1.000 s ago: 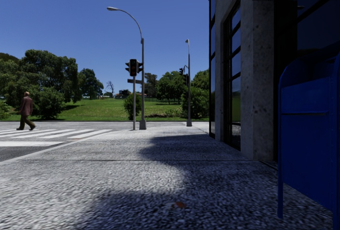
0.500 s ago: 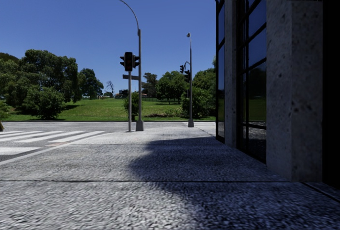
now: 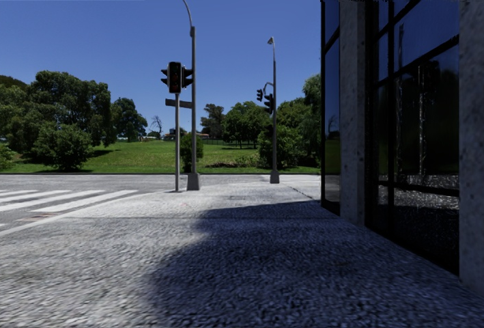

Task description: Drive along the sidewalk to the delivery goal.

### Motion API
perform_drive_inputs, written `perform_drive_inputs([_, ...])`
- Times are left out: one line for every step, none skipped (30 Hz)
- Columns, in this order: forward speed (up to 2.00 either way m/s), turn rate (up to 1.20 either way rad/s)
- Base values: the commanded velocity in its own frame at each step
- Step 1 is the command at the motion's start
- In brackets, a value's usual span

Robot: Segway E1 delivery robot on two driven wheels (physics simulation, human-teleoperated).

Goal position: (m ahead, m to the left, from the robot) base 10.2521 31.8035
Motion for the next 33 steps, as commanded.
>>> perform_drive_inputs([2.0, 0.0])
perform_drive_inputs([2.0, 0.0])
perform_drive_inputs([2.0, 0.0])
perform_drive_inputs([2.0, 0.0])
perform_drive_inputs([2.0, 0.0])
perform_drive_inputs([2.0, 0.0])
perform_drive_inputs([2.0, 0.0])
perform_drive_inputs([2.0, 0.0])
perform_drive_inputs([2.0, 0.0])
perform_drive_inputs([2.0, 0.0])
perform_drive_inputs([2.0, 0.0])
perform_drive_inputs([2.0, 0.0])
perform_drive_inputs([2.0, 0.0])
perform_drive_inputs([2.0, 0.0])
perform_drive_inputs([2.0, 0.0])
perform_drive_inputs([2.0, 0.0])
perform_drive_inputs([2.0, 0.0])
perform_drive_inputs([2.0, 0.0])
perform_drive_inputs([2.0, 0.0])
perform_drive_inputs([2.0, 0.0])
perform_drive_inputs([2.0, 0.0])
perform_drive_inputs([2.0, 0.0])
perform_drive_inputs([2.0, 0.0])
perform_drive_inputs([2.0, 0.0])
perform_drive_inputs([2.0, 0.0])
perform_drive_inputs([2.0, 0.0])
perform_drive_inputs([2.0, 0.0])
perform_drive_inputs([2.0, 0.0])
perform_drive_inputs([2.0, 0.0])
perform_drive_inputs([2.0, 0.0])
perform_drive_inputs([2.0, 0.0])
perform_drive_inputs([2.0, 0.0])
perform_drive_inputs([2.0, 0.0])
